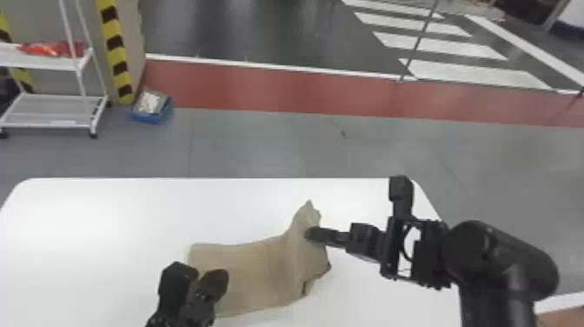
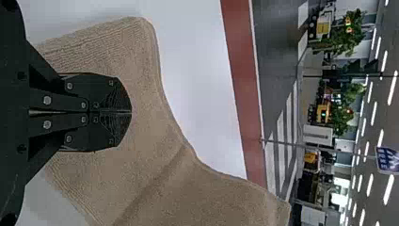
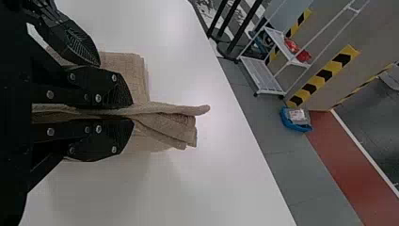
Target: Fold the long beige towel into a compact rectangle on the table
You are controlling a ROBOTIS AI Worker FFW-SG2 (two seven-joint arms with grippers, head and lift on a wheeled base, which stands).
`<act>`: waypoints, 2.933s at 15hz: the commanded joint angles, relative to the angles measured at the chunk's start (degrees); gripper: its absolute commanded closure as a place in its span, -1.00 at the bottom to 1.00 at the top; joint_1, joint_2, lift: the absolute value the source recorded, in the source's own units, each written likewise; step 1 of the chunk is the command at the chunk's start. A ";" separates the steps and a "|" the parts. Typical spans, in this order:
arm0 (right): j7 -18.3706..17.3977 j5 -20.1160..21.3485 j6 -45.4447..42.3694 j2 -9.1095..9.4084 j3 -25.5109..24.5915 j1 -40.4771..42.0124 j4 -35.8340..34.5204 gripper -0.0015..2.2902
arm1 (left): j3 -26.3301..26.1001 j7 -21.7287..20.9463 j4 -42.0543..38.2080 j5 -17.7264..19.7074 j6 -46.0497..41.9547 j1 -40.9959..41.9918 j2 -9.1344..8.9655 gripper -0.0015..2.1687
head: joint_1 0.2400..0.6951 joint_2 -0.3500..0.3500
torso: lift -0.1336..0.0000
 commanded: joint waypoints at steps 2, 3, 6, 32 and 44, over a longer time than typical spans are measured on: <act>-0.25 -0.06 -0.11 0.24 1.53 -0.52 0.00 -0.10 | -0.82 1.70 6.70 -3.10 -3.21 -2.45 -0.41 0.74 | 1.00 -0.61 | 1.00; -0.69 -0.15 -0.11 0.24 2.06 -0.61 0.00 -0.10 | -1.09 2.31 8.02 -3.53 -3.73 -2.80 -0.50 0.74 | 1.00 -0.58 | 1.00; -1.13 -0.41 -0.11 0.50 3.38 -0.70 0.00 -0.10 | -1.53 2.40 9.43 -4.85 -4.26 -3.24 -0.67 0.74 | 1.00 -0.51 | 1.00; -6.23 4.16 -11.01 2.84 23.15 -3.60 12.39 -0.10 | -4.25 2.23 10.22 -4.15 -3.91 -3.59 -1.73 0.74 | 1.00 -0.20 | 1.00; -1.74 1.61 -20.86 2.84 20.16 5.80 3.78 -0.97 | -4.34 2.67 9.69 -4.33 -4.08 -2.62 -1.64 0.74 | 1.00 -0.13 | 1.00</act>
